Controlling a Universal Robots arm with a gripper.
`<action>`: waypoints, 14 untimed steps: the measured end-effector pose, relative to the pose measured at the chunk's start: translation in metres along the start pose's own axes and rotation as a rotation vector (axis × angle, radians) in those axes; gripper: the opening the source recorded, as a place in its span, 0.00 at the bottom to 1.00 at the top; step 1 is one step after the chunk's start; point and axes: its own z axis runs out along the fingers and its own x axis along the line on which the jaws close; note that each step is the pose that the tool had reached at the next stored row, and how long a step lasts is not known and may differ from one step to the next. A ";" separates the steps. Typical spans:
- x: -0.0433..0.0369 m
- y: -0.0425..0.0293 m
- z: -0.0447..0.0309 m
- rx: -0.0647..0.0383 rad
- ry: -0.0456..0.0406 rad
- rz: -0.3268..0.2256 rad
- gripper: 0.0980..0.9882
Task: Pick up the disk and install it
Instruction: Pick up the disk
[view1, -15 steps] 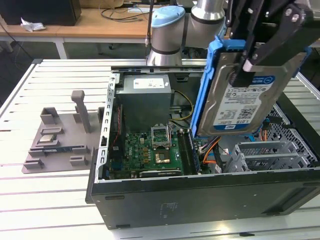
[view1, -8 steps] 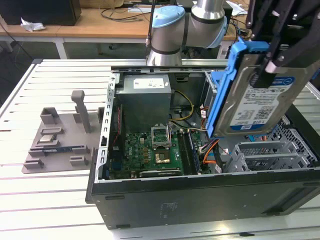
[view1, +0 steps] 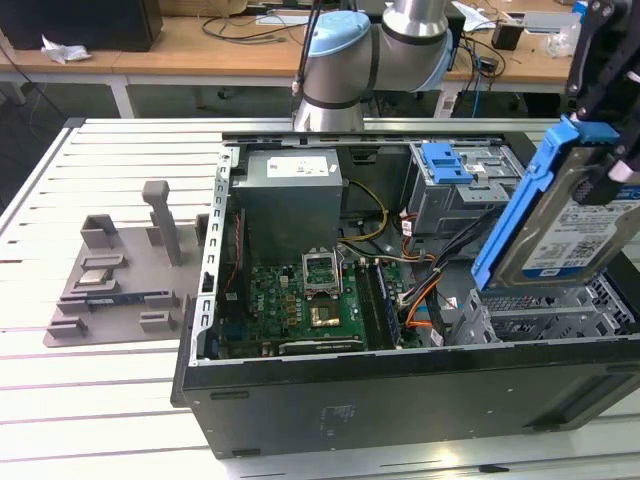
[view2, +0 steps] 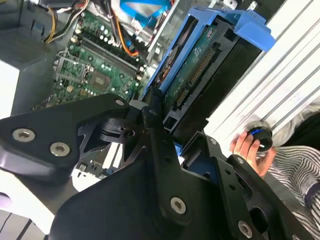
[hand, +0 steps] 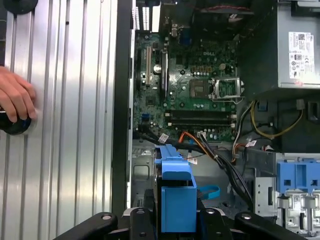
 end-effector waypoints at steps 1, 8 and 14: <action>0.0003 -0.0062 0.0032 -0.001 0.0001 0.000 0.30; 0.0008 -0.0160 0.0121 -0.002 0.0003 0.000 0.30; 0.0008 -0.0161 0.0122 -0.002 0.0003 0.000 0.30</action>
